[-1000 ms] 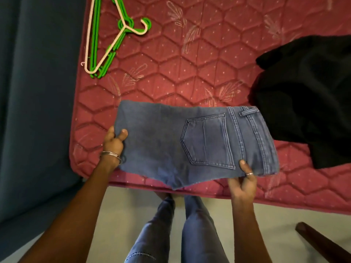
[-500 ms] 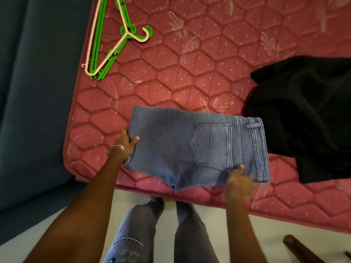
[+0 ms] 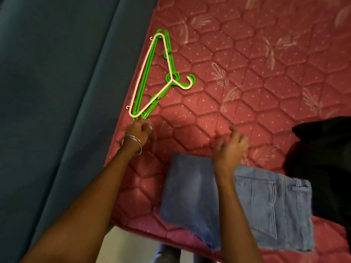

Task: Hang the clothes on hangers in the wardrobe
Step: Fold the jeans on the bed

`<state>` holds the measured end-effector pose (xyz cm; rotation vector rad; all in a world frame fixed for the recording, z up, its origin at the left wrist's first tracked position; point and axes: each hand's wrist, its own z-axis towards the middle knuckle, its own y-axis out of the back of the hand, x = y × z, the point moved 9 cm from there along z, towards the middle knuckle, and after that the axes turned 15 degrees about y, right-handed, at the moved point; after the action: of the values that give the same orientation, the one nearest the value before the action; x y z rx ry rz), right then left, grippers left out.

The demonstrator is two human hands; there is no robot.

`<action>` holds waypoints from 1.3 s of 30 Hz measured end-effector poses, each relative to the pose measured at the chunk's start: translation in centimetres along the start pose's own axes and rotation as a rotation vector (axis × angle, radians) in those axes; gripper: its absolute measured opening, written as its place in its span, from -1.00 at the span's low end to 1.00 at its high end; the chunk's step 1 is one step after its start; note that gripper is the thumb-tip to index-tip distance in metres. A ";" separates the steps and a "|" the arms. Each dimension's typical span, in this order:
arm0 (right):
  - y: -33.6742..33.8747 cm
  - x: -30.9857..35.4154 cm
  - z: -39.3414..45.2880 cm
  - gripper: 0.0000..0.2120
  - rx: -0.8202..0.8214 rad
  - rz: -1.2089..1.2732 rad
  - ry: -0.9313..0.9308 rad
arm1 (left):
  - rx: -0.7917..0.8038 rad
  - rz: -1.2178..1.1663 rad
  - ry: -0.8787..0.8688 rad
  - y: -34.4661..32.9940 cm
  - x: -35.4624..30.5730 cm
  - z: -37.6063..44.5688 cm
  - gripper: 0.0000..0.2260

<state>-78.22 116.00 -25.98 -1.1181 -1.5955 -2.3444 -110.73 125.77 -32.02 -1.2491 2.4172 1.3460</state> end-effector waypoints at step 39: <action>1.9 11.2 8.6 -0.86 0.248 1.365 -0.434 | -0.005 -0.547 -0.217 1.3 -8.6 -14.7 -0.89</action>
<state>-81.05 125.85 -16.05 -1.8454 -0.6382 -1.0209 -101.92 120.35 -18.49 -1.5226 1.7487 1.2373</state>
